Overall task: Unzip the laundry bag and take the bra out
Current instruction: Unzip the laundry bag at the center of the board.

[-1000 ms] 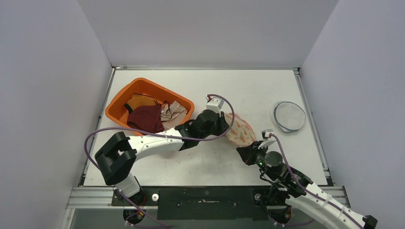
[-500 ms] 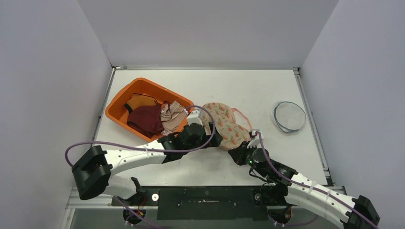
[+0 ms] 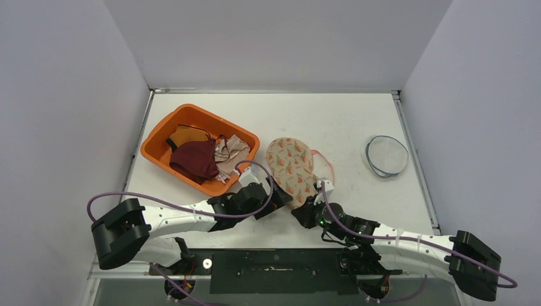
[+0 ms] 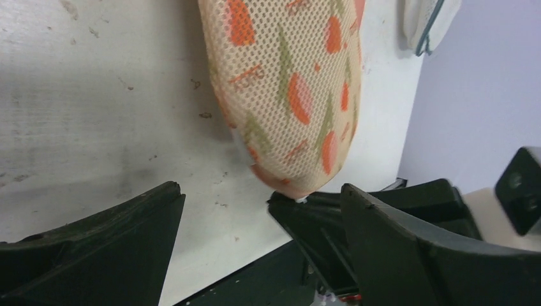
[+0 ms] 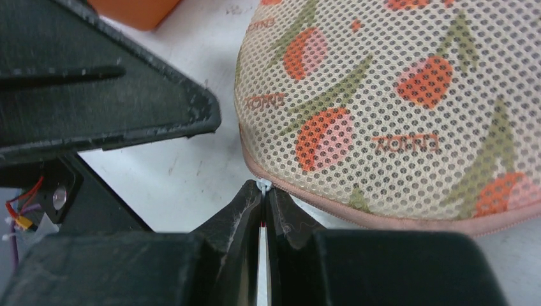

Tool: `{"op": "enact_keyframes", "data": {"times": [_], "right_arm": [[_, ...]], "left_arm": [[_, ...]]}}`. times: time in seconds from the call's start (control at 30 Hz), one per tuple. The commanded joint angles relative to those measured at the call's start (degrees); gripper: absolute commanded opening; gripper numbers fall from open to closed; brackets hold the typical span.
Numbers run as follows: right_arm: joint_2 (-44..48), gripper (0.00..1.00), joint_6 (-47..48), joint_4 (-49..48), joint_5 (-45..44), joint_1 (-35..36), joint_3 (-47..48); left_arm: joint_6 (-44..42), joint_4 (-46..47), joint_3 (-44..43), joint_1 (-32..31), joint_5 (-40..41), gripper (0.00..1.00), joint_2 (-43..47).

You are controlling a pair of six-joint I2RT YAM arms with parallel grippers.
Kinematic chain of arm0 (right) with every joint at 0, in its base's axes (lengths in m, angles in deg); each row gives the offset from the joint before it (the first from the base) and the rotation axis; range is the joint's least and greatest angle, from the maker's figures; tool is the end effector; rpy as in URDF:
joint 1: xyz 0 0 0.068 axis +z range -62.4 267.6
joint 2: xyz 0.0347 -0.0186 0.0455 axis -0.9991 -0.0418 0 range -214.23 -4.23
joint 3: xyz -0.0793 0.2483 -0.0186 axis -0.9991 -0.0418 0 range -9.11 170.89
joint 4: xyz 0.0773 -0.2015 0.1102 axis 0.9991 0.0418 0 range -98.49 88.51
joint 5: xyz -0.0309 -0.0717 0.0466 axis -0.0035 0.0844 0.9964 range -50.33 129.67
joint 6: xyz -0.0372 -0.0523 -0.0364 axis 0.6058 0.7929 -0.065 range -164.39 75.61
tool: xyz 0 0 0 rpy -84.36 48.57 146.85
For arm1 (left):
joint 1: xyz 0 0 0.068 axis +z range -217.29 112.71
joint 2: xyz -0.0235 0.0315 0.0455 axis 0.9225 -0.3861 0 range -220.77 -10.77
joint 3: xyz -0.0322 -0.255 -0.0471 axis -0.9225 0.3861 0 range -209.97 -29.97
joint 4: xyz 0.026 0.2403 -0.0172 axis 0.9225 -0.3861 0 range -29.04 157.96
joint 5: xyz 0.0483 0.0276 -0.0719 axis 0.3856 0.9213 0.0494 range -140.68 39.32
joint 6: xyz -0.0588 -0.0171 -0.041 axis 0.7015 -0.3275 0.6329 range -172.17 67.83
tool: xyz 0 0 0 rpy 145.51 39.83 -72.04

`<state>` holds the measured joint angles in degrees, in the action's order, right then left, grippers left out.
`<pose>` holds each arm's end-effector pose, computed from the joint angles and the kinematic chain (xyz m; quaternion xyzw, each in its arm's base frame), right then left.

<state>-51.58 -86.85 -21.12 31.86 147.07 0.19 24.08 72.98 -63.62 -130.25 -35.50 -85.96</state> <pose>0.1012 0.1551 0.1498 -0.0887 0.8395 0.3776 0.3804 0.1373 -0.2337 0.1739 -0.1614 0.8724 -0.3769 0.2660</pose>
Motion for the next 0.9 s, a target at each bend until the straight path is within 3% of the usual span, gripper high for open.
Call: {"op": "enact_keyframes", "data": {"times": [0.0, 0.5, 0.73, 0.87], "right_arm": [[-3.4, 0.05, 1.7, -8.3, -2.3, 3.2, 1.6], [-8.5, 0.05, 1.2, -18.1, -6.2, 8.8, -0.3], [-6.2, 0.05, 0.7, -11.7, -10.7, 10.2, 0.2], [-2.1, 0.05, -0.4, -6.4, -13.1, 10.4, -1.2]], "left_arm": [[6.2, 8.5, 1.6, 0.4, 0.6, 0.89, -0.2], [8.0, 14.7, 3.3, 0.7, -3.7, 0.54, -6.6], [5.3, 10.4, 2.7, 1.8, -1.8, 0.14, -5.3], [3.1, 7.6, 1.8, 2.8, -1.3, 0.0, -4.5]]}}
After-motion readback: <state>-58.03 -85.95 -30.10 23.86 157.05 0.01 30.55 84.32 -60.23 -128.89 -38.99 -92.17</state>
